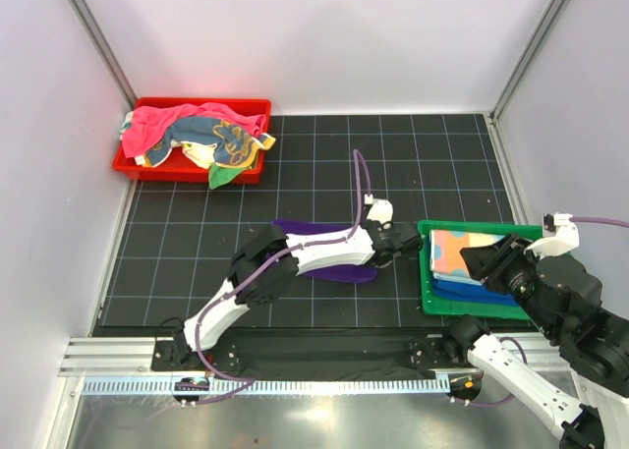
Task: Fold and stack the towels
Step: Neatly place the folded towel into the bin
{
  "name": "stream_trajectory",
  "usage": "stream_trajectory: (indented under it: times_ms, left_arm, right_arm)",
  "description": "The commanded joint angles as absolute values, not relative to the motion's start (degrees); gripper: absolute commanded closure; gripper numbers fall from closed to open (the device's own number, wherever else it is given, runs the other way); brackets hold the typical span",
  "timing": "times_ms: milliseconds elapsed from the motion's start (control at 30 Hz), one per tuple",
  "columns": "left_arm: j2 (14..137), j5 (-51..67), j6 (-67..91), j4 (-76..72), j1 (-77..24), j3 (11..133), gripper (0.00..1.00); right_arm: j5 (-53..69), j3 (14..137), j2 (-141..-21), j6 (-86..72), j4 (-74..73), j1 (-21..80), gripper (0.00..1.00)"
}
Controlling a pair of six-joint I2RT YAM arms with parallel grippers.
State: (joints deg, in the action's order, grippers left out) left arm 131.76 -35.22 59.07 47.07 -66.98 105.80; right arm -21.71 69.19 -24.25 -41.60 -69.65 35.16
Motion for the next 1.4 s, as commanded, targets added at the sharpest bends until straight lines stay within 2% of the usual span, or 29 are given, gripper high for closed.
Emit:
stream_trajectory:
  times_ms: [0, 433, 633, 1033, 1233, 1367]
  left_arm:
    - [129.5, -28.7, 59.7, 41.4, -66.7, 104.9, 1.00]
    - [122.0, -18.7, 66.2, 25.4, -67.4, 104.6, 1.00]
    - [120.9, -15.1, 69.0, 19.8, -68.3, 106.0, 1.00]
    - [130.9, -5.7, 73.6, 13.9, -69.6, 122.9, 1.00]
    - [139.3, -1.6, 77.0, 13.5, -69.3, 136.1, 1.00]
    - [144.1, -0.2, 79.6, 10.7, -69.0, 140.7, 1.00]
  right_arm:
    - [-22.6, 72.6, -25.0, -40.1, -70.3, 35.3, 0.59]
    - [-26.3, 85.9, -20.7, -39.1, -80.7, 35.3, 0.59]
    - [-25.6, 87.3, -18.6, -38.3, -82.9, 35.3, 0.59]
    - [-23.5, 90.7, -12.3, -36.7, -85.3, 35.3, 0.59]
    - [-23.2, 90.2, -11.2, -35.6, -84.6, 35.3, 0.59]
    - [-22.9, 90.5, -10.5, -35.4, -84.6, 35.3, 0.59]
